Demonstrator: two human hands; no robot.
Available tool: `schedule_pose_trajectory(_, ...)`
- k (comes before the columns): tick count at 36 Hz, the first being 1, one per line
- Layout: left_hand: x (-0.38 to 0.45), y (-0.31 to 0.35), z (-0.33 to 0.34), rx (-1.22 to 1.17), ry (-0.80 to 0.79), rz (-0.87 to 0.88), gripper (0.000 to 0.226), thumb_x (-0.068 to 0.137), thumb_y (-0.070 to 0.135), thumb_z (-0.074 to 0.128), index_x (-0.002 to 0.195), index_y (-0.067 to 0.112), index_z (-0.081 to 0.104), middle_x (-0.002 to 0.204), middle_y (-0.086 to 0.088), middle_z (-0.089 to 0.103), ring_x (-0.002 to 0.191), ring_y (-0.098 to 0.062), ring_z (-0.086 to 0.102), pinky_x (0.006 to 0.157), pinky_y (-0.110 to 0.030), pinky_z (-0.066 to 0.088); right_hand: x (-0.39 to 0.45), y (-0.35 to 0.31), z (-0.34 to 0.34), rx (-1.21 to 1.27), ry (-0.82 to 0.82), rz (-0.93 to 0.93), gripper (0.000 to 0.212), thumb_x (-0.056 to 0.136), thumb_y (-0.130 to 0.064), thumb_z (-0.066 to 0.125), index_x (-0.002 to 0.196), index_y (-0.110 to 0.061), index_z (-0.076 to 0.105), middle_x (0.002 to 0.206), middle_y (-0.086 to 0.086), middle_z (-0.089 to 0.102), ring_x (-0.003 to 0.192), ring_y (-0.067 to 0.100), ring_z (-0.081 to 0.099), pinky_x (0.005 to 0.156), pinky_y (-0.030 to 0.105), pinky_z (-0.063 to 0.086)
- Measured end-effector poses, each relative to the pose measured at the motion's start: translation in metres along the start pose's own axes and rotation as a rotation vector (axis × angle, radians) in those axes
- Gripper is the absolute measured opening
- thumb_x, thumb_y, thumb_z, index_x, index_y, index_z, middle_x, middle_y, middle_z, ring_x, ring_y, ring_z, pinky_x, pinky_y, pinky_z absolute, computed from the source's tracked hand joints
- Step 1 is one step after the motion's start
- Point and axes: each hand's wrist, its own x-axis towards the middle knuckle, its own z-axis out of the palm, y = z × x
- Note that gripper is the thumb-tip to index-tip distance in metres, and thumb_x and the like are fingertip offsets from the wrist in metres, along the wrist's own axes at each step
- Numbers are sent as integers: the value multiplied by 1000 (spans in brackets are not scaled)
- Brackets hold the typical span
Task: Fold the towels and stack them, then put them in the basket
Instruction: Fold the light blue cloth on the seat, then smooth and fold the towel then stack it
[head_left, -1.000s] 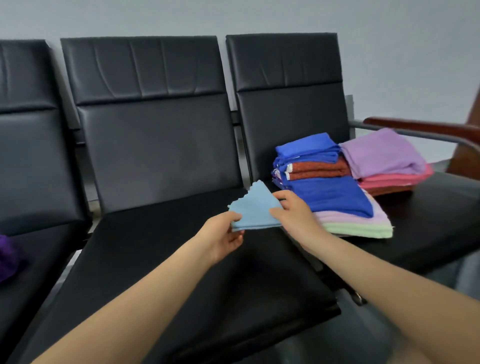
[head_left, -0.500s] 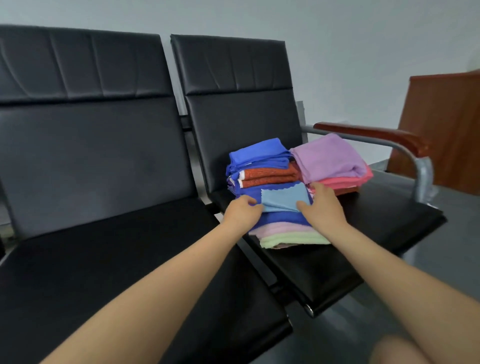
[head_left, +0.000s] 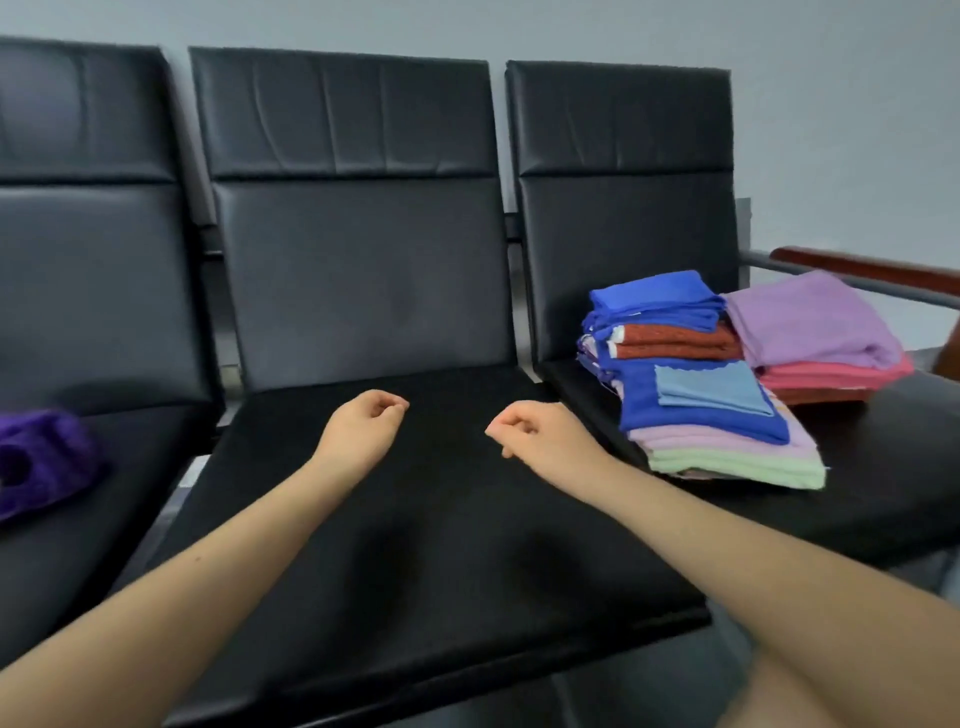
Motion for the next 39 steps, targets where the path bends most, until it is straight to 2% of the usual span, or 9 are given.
schedule_pose_trajectory(6,-16,-66,-95,18,194,-183,16,95,22,48,90,23,63,96,-2,63,107,-35,59,91,-44,49,10,-38,94,128,-196,70,19,94,-27,55,84,-19,68,71,-8,61,61,6,51,59,20,42)
schedule_pose_trajectory(11,-28,-96,-160,186,352,-190,24,93,22,48,101,14,69,112,-9,68,109,-29,59,93,-35,45,21,-70,167,149,-337,43,19,95,-26,53,87,-17,68,71,-7,61,62,9,52,56,21,43)
schedule_pose_trajectory(15,-48,-130,-214,363,433,-183,23,94,23,50,102,11,67,105,-11,69,104,-30,60,84,-34,43,34,-113,223,234,-381,-5,18,95,-22,53,89,-13,67,70,-4,60,60,9,49,49,17,41)
schedule_pose_trajectory(20,-82,-177,-297,451,607,-291,25,93,22,51,104,8,69,109,-14,68,105,-34,59,84,-36,43,47,-158,292,238,-436,-78,23,94,-22,54,73,-16,61,68,-3,60,58,11,50,52,21,41)
schedule_pose_trajectory(24,-118,-214,-352,490,784,-435,31,92,23,47,110,10,68,115,-23,62,109,-42,53,90,-42,43,53,-184,343,224,-484,-109,18,94,-25,54,86,-14,66,69,-3,61,59,11,51,57,24,43)
schedule_pose_trajectory(29,-151,-249,-377,534,806,-536,32,94,27,45,115,13,65,119,-20,56,114,-41,47,91,-42,41,53,-219,394,144,-512,-285,24,94,-25,54,95,-5,68,74,0,64,67,12,54,70,32,46)
schedule_pose_trajectory(33,-153,-263,-373,546,791,-499,27,94,31,46,106,17,66,111,-11,58,107,-33,50,81,-36,38,57,-248,430,46,-487,-413,25,93,-27,53,98,-10,70,98,5,69,93,20,61,85,36,50)
schedule_pose_trajectory(37,-140,-260,-366,613,766,-518,31,95,43,43,99,24,67,97,1,53,104,-33,49,83,-37,34,75,-272,456,-71,-313,-512,29,91,-25,48,80,-8,69,97,8,62,93,28,57,70,37,47)
schedule_pose_trajectory(39,-132,-260,-362,611,745,-536,39,94,48,40,89,21,68,91,3,53,97,-32,48,80,-37,33,88,-279,465,-143,-264,-496,32,93,-28,45,88,-9,70,106,10,60,100,30,54,74,38,46)
